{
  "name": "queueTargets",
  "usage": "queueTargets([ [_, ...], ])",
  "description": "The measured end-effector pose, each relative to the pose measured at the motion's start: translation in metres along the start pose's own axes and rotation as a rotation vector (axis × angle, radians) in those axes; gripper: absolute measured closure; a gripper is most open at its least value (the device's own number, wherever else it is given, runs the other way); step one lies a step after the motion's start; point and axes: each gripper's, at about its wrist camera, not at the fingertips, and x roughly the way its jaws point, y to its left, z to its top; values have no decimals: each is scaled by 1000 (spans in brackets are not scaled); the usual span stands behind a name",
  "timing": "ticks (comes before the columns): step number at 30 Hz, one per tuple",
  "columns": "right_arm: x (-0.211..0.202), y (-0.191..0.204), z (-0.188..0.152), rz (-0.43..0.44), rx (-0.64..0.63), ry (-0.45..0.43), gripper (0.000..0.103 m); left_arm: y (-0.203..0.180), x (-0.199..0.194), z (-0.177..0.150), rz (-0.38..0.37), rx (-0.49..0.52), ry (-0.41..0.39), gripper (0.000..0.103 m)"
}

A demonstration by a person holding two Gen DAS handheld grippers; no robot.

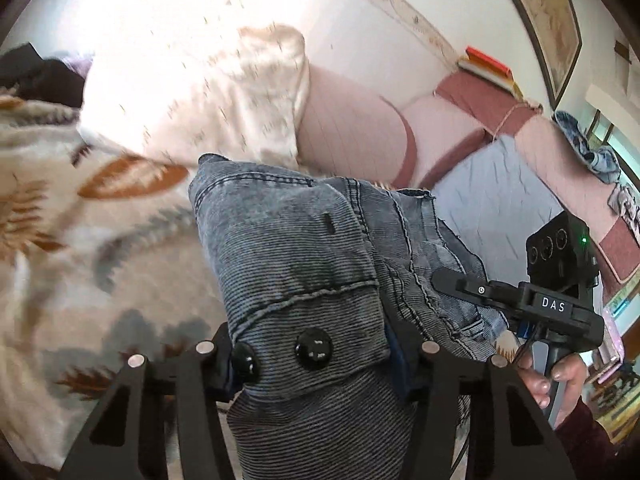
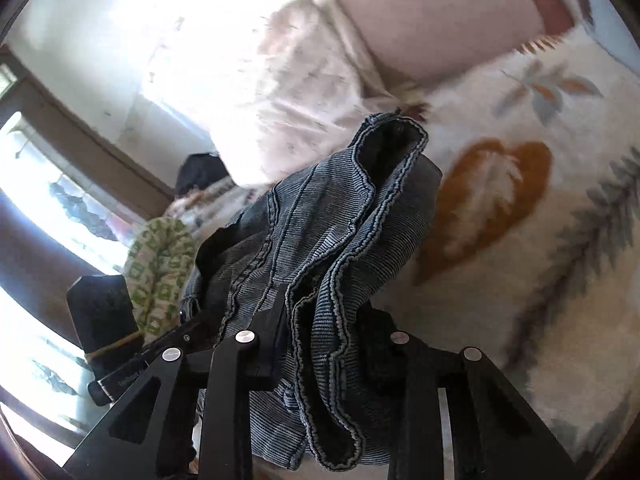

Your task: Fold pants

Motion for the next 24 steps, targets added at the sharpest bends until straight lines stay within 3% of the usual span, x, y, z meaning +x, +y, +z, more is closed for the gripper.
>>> queueTargets([
  [3, 5, 18, 0, 20, -44, -37, 76, 7, -14, 3, 55, 17, -44, 45],
  [7, 28, 30, -2, 29, -62, -32, 76, 19, -14, 0, 140, 34, -44, 45],
  [13, 83, 23, -8, -57, -72, 45, 76, 51, 17, -13, 256, -28, 74, 45],
  [15, 97, 15, -13, -102, -74, 85, 76, 53, 24, -17, 294, -18, 93, 39],
  [21, 99, 14, -16, -207, -110, 135, 59, 38, 24, -14, 385, 66, 86, 31],
  [23, 93, 18, -17, -245, -130, 134, 45, 35, 19, -15, 398, 81, 85, 29],
  [24, 90, 21, -16, -246, -138, 128, 44, 33, 15, -14, 409, 90, 81, 28],
])
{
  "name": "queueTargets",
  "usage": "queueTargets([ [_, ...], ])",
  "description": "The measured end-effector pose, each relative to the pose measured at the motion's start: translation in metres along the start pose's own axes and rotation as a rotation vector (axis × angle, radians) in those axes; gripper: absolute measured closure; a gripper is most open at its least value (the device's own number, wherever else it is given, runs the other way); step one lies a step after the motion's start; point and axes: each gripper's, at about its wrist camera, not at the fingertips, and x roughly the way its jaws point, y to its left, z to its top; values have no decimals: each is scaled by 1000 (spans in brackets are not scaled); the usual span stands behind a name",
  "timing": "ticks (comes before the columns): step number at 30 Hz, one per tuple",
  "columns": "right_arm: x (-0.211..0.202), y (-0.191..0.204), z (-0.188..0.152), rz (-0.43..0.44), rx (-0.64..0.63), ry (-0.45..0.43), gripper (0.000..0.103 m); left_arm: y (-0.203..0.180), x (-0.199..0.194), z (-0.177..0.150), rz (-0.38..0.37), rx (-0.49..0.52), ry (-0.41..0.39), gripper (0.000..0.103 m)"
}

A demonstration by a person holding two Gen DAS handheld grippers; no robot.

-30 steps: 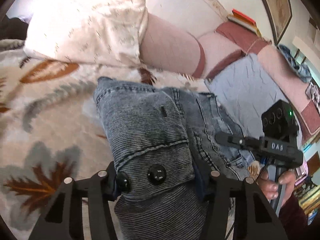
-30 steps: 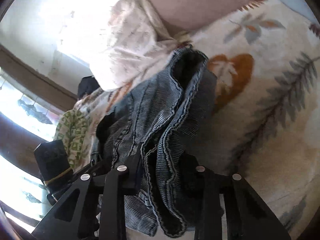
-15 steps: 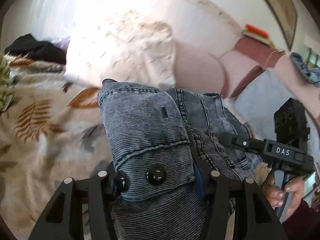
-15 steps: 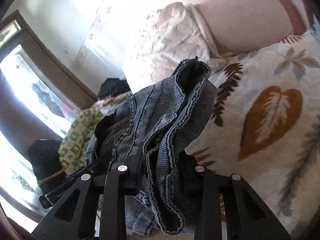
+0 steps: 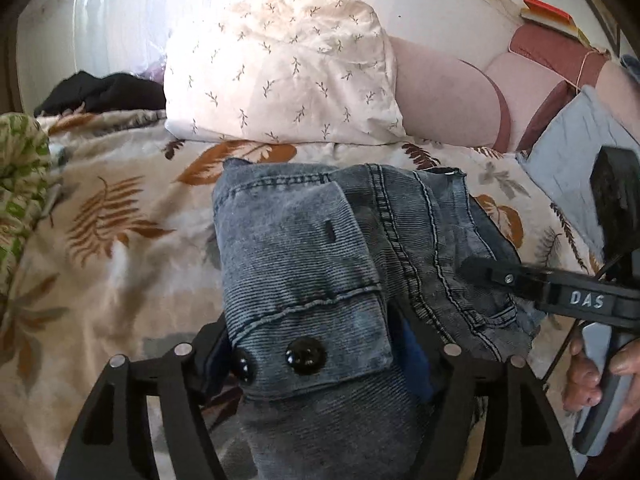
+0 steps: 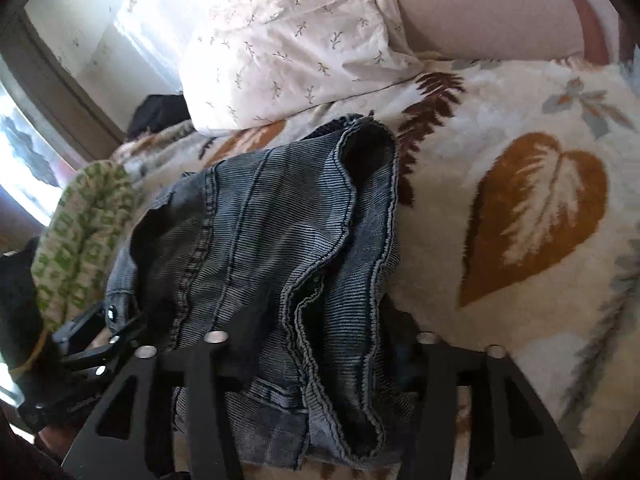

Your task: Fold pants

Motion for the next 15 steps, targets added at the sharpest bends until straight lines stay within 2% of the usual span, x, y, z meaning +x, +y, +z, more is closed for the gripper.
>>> queueTargets([
  [4, -16, 11, 2, -48, -47, -28, 41, 1, -16, -2, 29, 28, -30, 24],
  [6, -28, 14, 2, -67, -67, -60, 40, 0, -25, -3, 67, 66, -60, 23],
  [8, -37, 16, 2, -84, -73, -87, 35, -2, -35, -3, 96, 90, -87, 21],
  [15, -68, 19, -7, -121, -73, -171, 34, -10, -60, -5, 120, 104, -144, 20],
])
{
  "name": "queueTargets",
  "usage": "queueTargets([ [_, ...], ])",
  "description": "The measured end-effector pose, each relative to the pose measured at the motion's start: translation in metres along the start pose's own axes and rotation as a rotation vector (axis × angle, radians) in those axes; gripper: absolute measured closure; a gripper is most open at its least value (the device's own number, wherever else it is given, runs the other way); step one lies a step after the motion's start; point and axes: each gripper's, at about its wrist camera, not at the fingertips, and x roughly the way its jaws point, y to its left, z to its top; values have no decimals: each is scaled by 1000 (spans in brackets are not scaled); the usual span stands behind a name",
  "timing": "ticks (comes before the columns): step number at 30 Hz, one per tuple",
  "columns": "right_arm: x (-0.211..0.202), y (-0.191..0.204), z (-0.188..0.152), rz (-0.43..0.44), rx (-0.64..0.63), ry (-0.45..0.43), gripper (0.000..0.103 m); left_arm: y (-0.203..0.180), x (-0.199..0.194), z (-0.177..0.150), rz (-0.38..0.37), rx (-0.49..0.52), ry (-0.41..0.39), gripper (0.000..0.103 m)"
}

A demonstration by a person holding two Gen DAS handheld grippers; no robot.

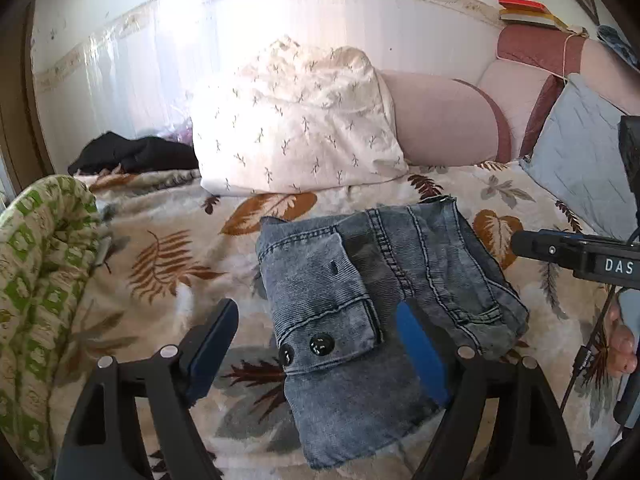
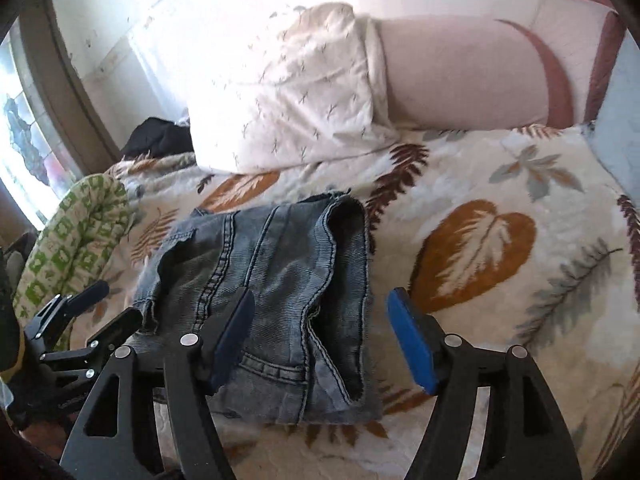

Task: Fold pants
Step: 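Open both grippers and pull them back from the folded jeans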

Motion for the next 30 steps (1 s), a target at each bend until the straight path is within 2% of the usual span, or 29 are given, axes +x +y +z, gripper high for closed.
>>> queueTargets([
  [7, -26, 17, -15, -23, -53, -66, 33, -4, -21, -7, 32, -7, -31, 16],
  [18, -51, 42, -27, -45, -88, -170, 30, 5, -54, -12, 135, -21, -87, 5],
  [30, -63, 63, -42, -79, -146, -217, 29, 25, -73, -25, 217, -62, -115, 2],
])
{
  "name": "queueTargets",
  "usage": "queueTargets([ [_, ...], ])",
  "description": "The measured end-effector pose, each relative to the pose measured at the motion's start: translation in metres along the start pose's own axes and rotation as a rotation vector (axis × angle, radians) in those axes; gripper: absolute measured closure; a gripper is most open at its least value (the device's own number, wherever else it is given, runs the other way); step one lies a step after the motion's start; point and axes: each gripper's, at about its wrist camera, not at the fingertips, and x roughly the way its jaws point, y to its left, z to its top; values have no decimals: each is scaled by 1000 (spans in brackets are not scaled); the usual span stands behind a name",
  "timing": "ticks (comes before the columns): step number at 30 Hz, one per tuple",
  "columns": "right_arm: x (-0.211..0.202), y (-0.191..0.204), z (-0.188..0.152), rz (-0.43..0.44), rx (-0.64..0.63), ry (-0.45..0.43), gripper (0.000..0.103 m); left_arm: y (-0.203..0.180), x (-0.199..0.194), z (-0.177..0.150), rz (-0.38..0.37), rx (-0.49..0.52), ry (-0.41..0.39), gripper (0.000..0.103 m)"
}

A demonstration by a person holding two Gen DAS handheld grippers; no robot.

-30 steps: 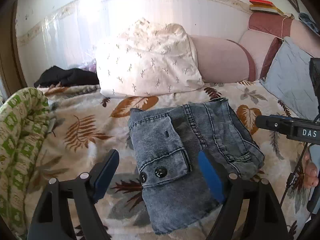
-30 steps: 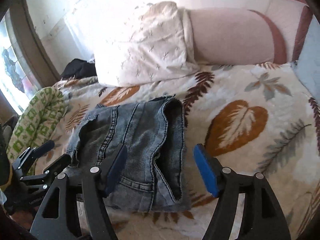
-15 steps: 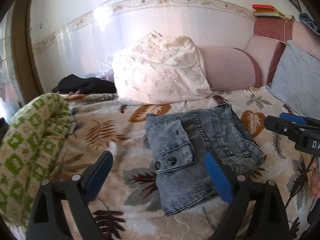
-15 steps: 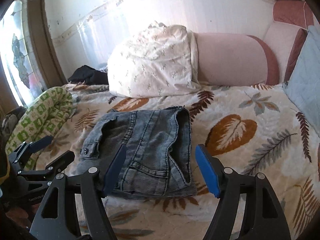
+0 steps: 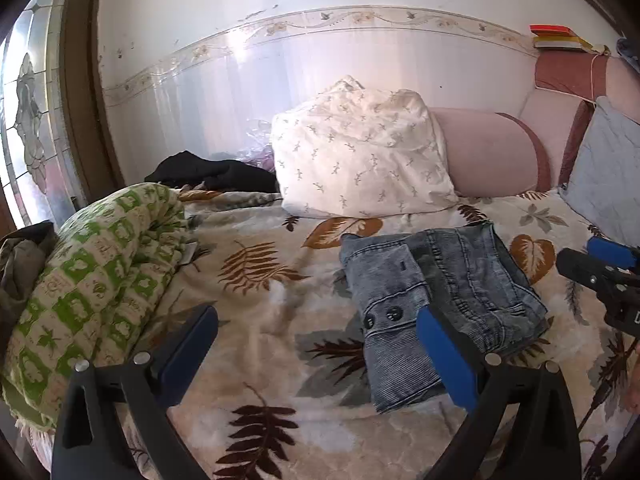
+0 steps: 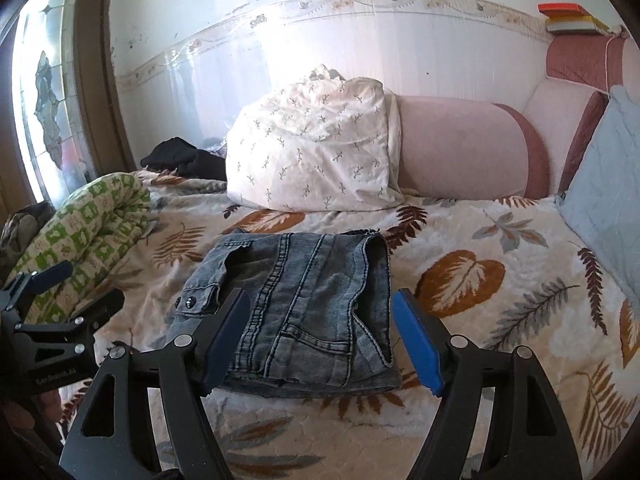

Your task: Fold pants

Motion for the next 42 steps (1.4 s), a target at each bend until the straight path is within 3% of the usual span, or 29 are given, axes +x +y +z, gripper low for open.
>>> queueTargets([
  [13, -15, 22, -9, -8, -39, -36, 29, 18, -10, -1, 68, -38, -33, 1],
  [42, -39, 60, -12, 8, -122, -135, 29, 36, -18, -2, 124, -84, -43, 1],
])
